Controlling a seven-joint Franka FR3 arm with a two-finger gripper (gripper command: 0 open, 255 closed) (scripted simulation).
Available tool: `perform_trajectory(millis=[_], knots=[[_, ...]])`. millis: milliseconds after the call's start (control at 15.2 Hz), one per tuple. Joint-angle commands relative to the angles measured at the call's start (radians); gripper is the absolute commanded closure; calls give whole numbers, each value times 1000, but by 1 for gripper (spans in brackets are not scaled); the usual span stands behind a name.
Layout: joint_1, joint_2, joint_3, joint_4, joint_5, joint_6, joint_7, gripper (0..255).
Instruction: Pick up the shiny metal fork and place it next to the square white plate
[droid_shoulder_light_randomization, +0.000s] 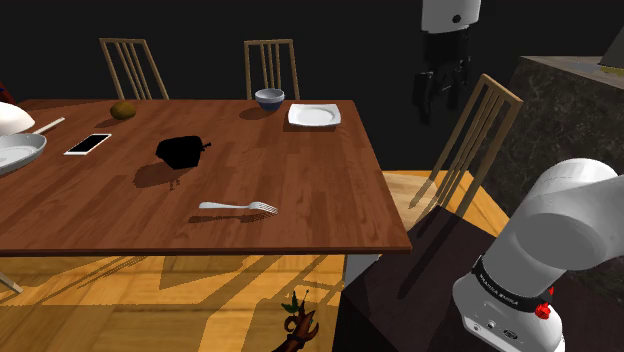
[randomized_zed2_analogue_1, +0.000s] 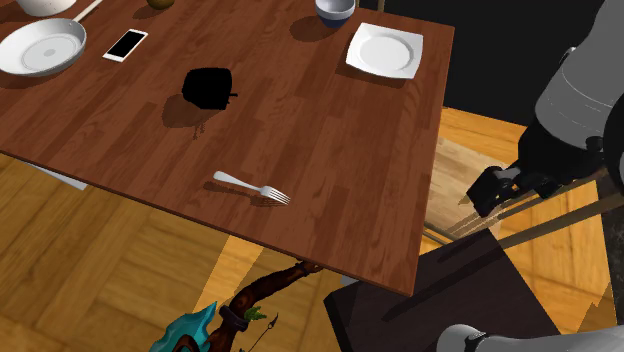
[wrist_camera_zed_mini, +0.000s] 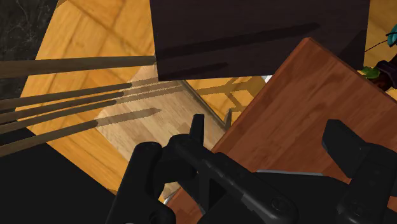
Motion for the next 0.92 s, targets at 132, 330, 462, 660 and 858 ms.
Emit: perform_trajectory(millis=[132,330,462,660,858], knots=[[16,55,9,-2,16,59,-5,0],[41,143,24,5,38,143,-14,0],[57,205,34,15,52,197,-20,0],[79,300,51,39,71,272,-31,0],[101,398,69,73,87,341,-43,0]])
